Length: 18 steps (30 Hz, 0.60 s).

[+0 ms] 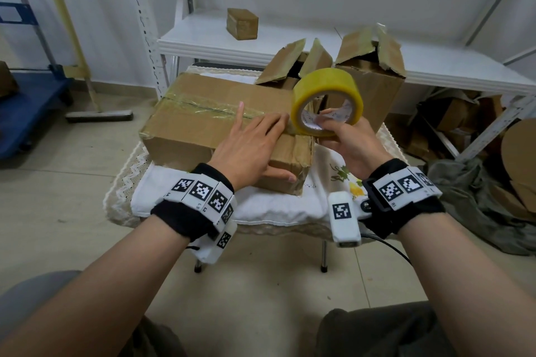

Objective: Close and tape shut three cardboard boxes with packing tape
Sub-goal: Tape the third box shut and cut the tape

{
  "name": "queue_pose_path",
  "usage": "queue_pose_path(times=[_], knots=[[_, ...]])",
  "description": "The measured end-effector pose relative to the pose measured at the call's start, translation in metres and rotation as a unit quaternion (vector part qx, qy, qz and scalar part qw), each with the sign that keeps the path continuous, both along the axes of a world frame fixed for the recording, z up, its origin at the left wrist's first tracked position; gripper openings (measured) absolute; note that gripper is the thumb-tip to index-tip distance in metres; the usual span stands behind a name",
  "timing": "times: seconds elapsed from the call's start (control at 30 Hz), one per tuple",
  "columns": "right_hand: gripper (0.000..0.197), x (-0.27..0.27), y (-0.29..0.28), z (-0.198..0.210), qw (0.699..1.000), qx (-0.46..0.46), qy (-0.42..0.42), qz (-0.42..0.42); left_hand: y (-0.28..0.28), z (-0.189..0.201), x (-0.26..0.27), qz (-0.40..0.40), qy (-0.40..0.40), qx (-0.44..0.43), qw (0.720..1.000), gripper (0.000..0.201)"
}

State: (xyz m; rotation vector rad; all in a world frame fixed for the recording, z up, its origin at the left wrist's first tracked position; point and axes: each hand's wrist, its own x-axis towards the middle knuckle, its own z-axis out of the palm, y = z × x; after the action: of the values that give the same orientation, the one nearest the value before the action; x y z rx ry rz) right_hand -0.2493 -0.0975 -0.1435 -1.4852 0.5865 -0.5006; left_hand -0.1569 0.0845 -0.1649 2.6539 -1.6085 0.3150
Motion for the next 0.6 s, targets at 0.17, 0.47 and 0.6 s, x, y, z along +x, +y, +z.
queue_pose_path(times=[0.17,0.47,0.6], knots=[[0.015,0.000,-0.002,0.007,1.000,-0.004,0.011,-0.002,0.000,0.001,0.000,0.003,0.006,-0.002,1.000,0.120],[0.014,-0.003,-0.001,0.012,0.999,0.036,-0.014,-0.027,0.002,0.001,-0.002,0.007,0.004,-0.002,1.000,0.119],[0.012,-0.002,-0.003,0.013,0.999,0.019,-0.016,-0.033,0.002,0.000,-0.002,0.002,-0.006,0.000,1.000,0.116]])
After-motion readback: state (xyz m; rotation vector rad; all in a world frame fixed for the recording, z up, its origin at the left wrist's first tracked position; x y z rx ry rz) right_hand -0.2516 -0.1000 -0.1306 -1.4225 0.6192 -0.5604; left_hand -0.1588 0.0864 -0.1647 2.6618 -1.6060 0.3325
